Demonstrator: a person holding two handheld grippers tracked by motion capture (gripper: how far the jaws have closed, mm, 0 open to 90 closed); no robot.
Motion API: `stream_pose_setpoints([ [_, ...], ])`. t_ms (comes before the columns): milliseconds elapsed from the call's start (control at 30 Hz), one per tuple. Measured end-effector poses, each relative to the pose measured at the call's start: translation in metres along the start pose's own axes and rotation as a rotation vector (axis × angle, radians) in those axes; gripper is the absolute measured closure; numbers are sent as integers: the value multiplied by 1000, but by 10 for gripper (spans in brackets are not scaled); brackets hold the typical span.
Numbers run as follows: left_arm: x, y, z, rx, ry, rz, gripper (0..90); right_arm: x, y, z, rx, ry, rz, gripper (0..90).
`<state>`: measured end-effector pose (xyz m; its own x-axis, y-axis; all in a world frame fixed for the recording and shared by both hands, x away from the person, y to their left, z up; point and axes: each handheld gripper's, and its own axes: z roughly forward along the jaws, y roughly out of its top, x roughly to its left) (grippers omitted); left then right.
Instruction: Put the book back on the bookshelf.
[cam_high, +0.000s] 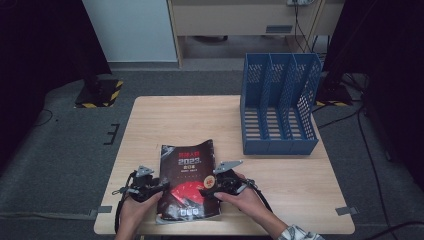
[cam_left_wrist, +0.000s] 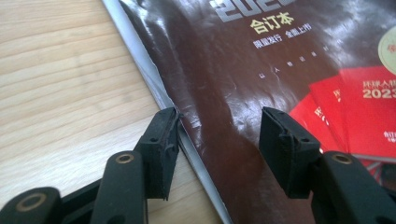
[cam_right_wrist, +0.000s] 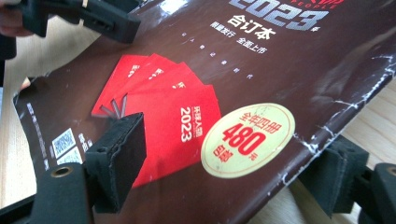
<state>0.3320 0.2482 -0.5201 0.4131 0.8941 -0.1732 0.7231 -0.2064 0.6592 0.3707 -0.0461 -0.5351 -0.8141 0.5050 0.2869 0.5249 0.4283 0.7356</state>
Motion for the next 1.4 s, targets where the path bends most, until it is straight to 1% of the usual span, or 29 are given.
stream_pose_setpoints([
  [100,-6,3,4,-5,-23,19,472,-7,1,-4,6,-10,14,240],
  [133,-6,3,4,-5,-23,19,475,-7,1,-4,6,-10,14,240],
  [167,-9,5,7,-6,-32,35,477,-11,1,-7,6,-23,25,261],
  [233,-12,8,11,-8,-35,47,477,-15,1,-9,5,-24,33,279],
  [300,-13,9,14,-14,-46,50,476,-17,2,-13,12,-25,37,285],
  [367,-15,11,16,-17,-53,55,477,-20,2,-15,4,-32,42,305],
  [433,-17,13,19,-21,-54,67,478,-21,3,-18,7,-42,37,314],
  [500,-20,14,23,-25,-53,90,477,-23,4,-19,16,-53,28,328],
  [533,-20,14,23,-25,-53,90,475,-23,4,-19,16,-53,28,328],
  [567,-24,17,26,-24,-51,119,474,-25,4,-21,24,-62,31,338],
  [633,-29,19,29,-19,-54,139,459,-26,4,-23,24,-80,24,343],
  [667,-29,19,29,-19,-54,139,453,-27,4,-23,24,-90,16,346],
  [700,-34,20,31,-17,-55,166,446,-27,4,-23,24,-96,13,350],
  [733,-34,20,31,-17,-55,166,444,-27,4,-23,24,-96,13,350],
  [767,-36,20,33,-19,-61,178,444,-28,3,-23,30,-101,-3,357],
  [833,-37,21,34,-20,-63,179,444,-26,3,-21,44,-101,-13,357],
  [900,-38,21,34,-21,-62,181,443,-24,2,-19,56,-117,-38,358],
  [967,-37,21,34,-21,-65,178,441,-23,2,-18,56,-126,-43,359],
  [1067,-38,21,34,-21,-66,176,423,-22,2,-17,58,-137,-67,365],
  [1100,-39,21,34,-15,-66,182,414,-21,1,-17,58,-145,-76,368],
  [1167,-39,21,35,-12,-66,181,403,-19,1,-16,62,-167,-99,390],
  [1200,-39,21,35,-12,-66,181,398,-19,1,-16,62,-167,-99,390],
  [1233,-39,21,35,-14,-68,183,392,-17,1,-16,66,-187,-110,416],
  [1267,-39,21,35,-14,-68,183,388,-17,1,-16,66,-187,-110,416],
  [1300,-40,21,35,-13,-69,179,385,-17,1,-16,54,-193,-97,476],
  [1400,-41,21,37,-18,-69,182,341,-19,0,-19,37,-194,-70,562],
])
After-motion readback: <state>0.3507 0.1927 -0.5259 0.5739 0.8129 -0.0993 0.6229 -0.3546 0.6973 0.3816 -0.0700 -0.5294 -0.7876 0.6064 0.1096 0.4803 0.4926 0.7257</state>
